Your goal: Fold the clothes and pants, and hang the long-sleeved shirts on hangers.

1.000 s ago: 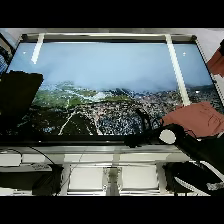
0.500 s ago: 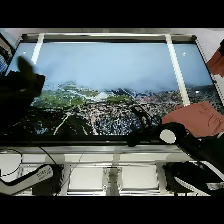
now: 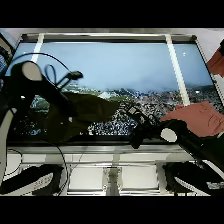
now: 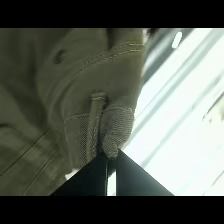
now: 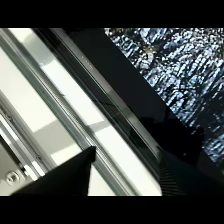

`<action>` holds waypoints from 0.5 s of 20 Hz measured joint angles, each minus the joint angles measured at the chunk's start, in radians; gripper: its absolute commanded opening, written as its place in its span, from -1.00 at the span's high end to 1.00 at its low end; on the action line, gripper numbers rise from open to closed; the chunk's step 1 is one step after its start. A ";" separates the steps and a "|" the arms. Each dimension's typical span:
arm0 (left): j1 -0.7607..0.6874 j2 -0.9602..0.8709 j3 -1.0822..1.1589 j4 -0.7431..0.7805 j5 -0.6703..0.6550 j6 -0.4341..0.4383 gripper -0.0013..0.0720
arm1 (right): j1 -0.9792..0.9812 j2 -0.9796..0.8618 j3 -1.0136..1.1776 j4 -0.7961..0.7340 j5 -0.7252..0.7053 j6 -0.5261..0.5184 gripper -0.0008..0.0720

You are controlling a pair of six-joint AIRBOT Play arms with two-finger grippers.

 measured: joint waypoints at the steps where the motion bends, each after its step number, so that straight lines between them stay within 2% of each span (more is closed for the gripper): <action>1: -0.036 0.000 -0.002 0.023 -0.018 -0.005 0.89 | 0.000 0.000 0.000 0.000 0.003 -0.047 -0.33; 7: -0.126 0.013 -0.004 0.106 -0.102 -0.032 0.89 | 0.000 -0.006 0.002 0.000 -0.058 -0.390 -0.33; 10: -0.135 0.047 -0.004 0.152 -0.116 -0.036 0.89 | 0.000 -0.046 0.002 0.003 -0.143 -0.557 -0.33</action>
